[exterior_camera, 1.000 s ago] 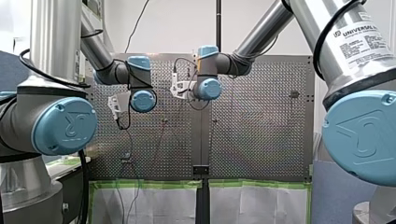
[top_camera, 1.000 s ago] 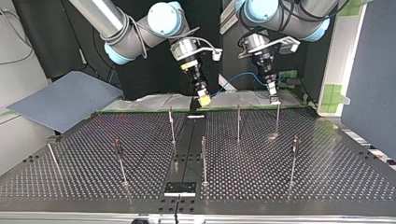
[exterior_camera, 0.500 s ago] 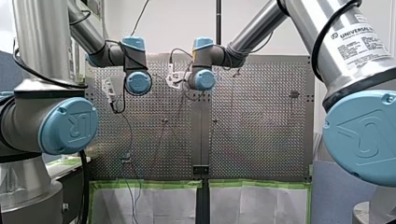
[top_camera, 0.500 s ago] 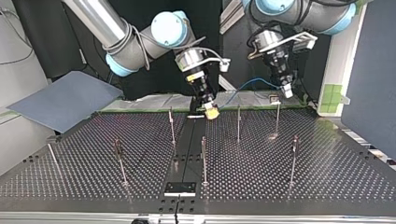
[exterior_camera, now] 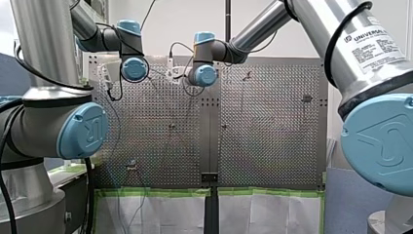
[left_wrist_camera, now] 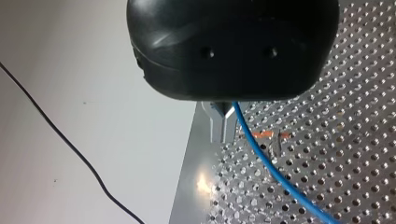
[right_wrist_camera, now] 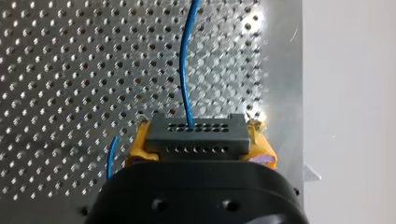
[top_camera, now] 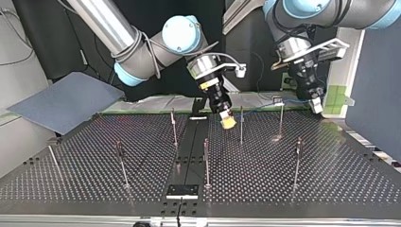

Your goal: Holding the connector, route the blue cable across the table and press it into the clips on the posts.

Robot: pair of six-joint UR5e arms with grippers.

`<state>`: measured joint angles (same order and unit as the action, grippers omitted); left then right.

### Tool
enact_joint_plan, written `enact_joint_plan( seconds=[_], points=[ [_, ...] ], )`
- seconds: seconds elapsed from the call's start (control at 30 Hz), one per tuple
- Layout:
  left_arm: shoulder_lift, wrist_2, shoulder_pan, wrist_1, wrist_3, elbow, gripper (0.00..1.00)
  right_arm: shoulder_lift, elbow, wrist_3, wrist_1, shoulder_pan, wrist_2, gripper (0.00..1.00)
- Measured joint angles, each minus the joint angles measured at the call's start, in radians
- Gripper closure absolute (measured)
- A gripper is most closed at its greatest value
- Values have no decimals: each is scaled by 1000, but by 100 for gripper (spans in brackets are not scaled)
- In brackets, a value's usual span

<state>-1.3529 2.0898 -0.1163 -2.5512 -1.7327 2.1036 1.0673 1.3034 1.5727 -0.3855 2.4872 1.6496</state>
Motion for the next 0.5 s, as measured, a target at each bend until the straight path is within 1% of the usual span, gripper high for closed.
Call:
enact_joint_plan(
  seconds=[0.2, 0.3, 0.5],
  points=[
    [-57, -56, 55, -1, -4, -46, 100, -14, -64, 0, 41, 9, 1, 100],
    [-87, -71, 69, 6, -8, -63, 100, -17, -94, 0, 51, 9, 1, 100],
    [-115, -104, 89, 29, -22, -88, 100, -40, -138, 1, 66, 3, 2, 100]
  ],
)
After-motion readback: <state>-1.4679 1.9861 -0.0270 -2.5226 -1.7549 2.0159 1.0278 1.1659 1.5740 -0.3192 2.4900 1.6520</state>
